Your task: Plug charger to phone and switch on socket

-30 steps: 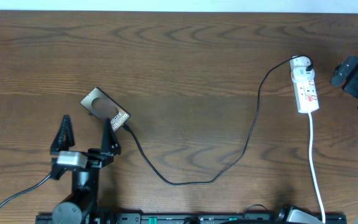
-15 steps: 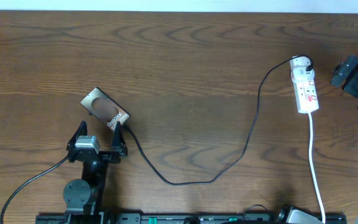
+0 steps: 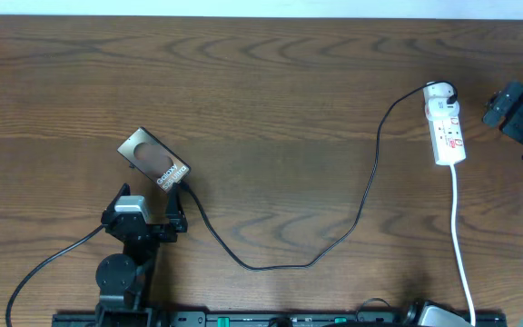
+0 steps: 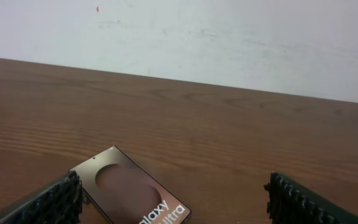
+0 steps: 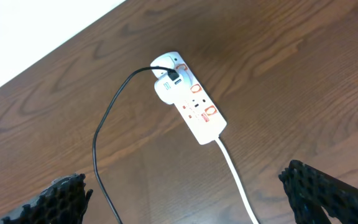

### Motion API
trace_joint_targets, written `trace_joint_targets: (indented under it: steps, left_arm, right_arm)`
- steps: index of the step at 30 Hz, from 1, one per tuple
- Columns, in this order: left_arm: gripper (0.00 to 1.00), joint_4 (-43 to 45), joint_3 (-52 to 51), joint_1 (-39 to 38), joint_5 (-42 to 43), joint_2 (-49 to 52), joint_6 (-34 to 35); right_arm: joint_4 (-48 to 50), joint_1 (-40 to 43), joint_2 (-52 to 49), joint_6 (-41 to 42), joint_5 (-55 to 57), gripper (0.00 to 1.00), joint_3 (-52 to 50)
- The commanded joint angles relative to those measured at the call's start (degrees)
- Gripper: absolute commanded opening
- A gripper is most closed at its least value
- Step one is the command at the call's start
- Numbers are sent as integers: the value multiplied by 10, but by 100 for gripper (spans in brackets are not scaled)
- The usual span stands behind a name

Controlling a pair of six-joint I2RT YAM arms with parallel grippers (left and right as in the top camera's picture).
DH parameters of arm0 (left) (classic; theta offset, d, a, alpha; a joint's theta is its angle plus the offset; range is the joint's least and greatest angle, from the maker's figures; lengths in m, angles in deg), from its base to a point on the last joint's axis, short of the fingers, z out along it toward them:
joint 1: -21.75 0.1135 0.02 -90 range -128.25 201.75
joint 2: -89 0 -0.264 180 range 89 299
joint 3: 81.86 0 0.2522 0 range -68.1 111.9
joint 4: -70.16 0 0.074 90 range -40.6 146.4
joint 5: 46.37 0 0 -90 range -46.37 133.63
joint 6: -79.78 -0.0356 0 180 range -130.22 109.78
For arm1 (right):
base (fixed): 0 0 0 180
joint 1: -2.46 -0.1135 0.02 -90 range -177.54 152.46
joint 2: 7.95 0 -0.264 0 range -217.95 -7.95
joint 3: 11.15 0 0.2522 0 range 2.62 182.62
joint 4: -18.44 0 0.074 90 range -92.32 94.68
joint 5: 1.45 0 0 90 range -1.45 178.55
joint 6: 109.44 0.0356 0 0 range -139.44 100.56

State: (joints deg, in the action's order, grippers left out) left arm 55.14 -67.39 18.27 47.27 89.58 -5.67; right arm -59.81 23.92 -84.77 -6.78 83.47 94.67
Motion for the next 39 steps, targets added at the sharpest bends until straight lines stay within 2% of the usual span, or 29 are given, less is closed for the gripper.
trace_joint_targets:
  steps: [1, 11, 39]
  left_arm:
    - [91, -28, -5, -1, 0, -5, -16]
    - [91, -28, -5, -2, 18, -5, -112]
    - [91, -25, -5, -2, 17, -3, -103]
  right_arm:
    - [1, -5, 3, 6, 4, 99, -1]
    - [1, -5, 3, 6, 4, 99, -1]
    - [1, -5, 3, 6, 4, 99, -1]
